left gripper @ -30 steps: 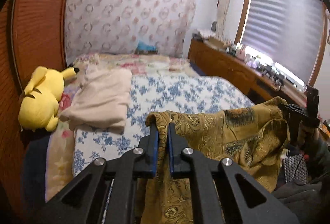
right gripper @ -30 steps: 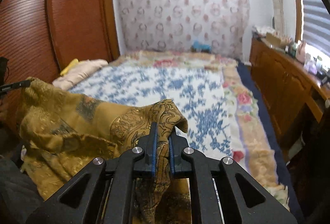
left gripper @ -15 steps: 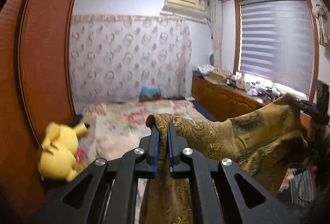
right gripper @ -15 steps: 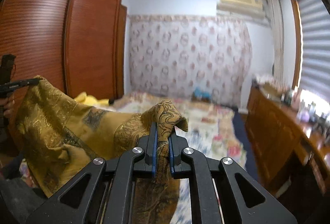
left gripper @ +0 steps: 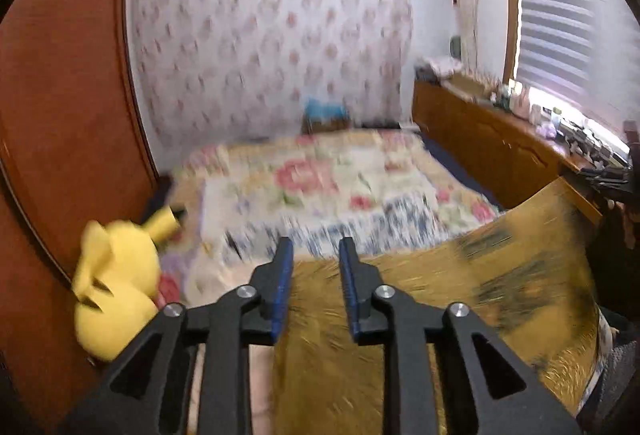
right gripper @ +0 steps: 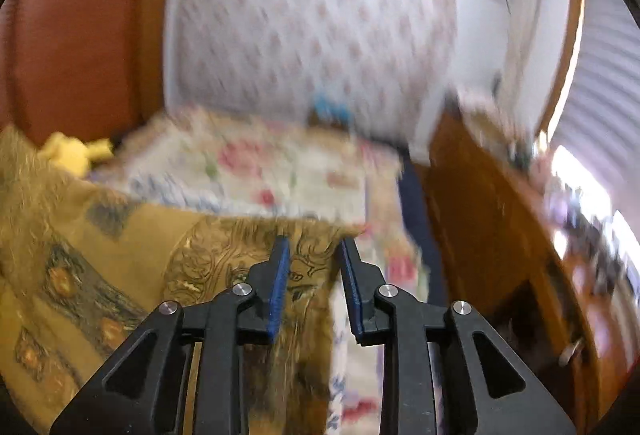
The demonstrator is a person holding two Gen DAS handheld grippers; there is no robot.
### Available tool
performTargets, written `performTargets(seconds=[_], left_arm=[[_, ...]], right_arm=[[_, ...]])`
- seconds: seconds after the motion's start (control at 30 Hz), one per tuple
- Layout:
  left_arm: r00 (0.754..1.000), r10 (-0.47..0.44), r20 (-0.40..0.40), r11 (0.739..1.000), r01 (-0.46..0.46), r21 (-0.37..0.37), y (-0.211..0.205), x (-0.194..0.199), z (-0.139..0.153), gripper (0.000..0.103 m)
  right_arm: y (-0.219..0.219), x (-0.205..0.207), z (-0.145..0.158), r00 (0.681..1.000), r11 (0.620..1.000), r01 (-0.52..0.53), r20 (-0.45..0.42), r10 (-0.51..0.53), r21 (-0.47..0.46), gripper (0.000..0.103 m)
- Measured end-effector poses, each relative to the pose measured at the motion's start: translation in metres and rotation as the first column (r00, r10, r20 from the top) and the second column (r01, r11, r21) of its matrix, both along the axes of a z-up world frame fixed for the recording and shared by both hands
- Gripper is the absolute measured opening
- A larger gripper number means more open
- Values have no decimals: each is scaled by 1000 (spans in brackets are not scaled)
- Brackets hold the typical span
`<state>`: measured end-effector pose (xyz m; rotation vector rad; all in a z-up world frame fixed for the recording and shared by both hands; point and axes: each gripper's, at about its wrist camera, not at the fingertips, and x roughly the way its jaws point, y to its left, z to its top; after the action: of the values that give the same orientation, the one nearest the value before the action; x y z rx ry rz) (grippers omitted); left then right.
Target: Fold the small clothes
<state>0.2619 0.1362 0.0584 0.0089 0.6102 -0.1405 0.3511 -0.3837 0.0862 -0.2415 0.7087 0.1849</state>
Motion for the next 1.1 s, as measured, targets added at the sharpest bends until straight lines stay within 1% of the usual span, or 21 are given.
performTargets(seconds=[0.03,0.07,0.13,0.17,0.27,0.37,0.43,0.5,0.57,0.67,0.77,0.87,0.93,1.03,1.1], left_arm=[[1000,-14,-20,1000,14,-7,-1,-3,-15,34],[999,-27,-40,1000,26,-4,-3,-8,-30,41],[996,-42,-77,999,42,10,-10,-18,-50,44],[992,-57,-109,998,59,14,-12,-25,-63,46],[988,-88,-130,995,92,26,-30,-45,-77,50],[980,-117,-161,993,120,10,-43,-62,-91,53],[976,-127,-174,992,128,-3,-48,-74,-98,53],[974,-131,-184,991,132,-8,-52,-84,-109,54],[969,-142,-203,990,140,-26,-57,-92,-121,54],[958,-152,-242,988,153,-13,-66,-92,-140,54],[953,-148,-264,988,151,-8,-72,-90,-153,54],[951,-136,-277,991,135,-23,-70,-90,-159,54],[950,-129,-286,991,129,-18,-69,-90,-162,54],[945,-117,-307,992,126,8,-70,-90,-171,54],[952,-123,-280,988,144,56,-75,-95,-173,56]], right_arm=[[-5,1,-17,1000,1000,0,-23,1,19,24],[-9,-1,-33,999,1000,-5,-42,6,20,25],[-13,-7,-58,997,1000,-21,-71,20,-3,28],[-15,-14,-69,996,1000,-31,-87,30,-5,28],[-20,-37,-88,991,998,-63,-118,65,22,33],[-22,-57,-99,985,994,-89,-140,97,65,37],[-23,-72,-104,982,989,-98,-153,114,109,42],[-20,-87,-111,976,983,-114,-168,138,144,44],[-16,-100,-121,971,979,-131,-181,159,156,45],[-10,-109,-139,965,980,-141,-202,168,143,45],[-10,-109,-151,967,982,-114,-208,144,151,45],[-14,-110,-157,971,987,-85,-210,113,138,45],[-17,-112,-157,972,986,-78,-208,107,145,45],[-17,-115,-160,974,988,-76,-200,102,136,46],[-17,-119,-161,976,989,-80,-189,103,126,47]])
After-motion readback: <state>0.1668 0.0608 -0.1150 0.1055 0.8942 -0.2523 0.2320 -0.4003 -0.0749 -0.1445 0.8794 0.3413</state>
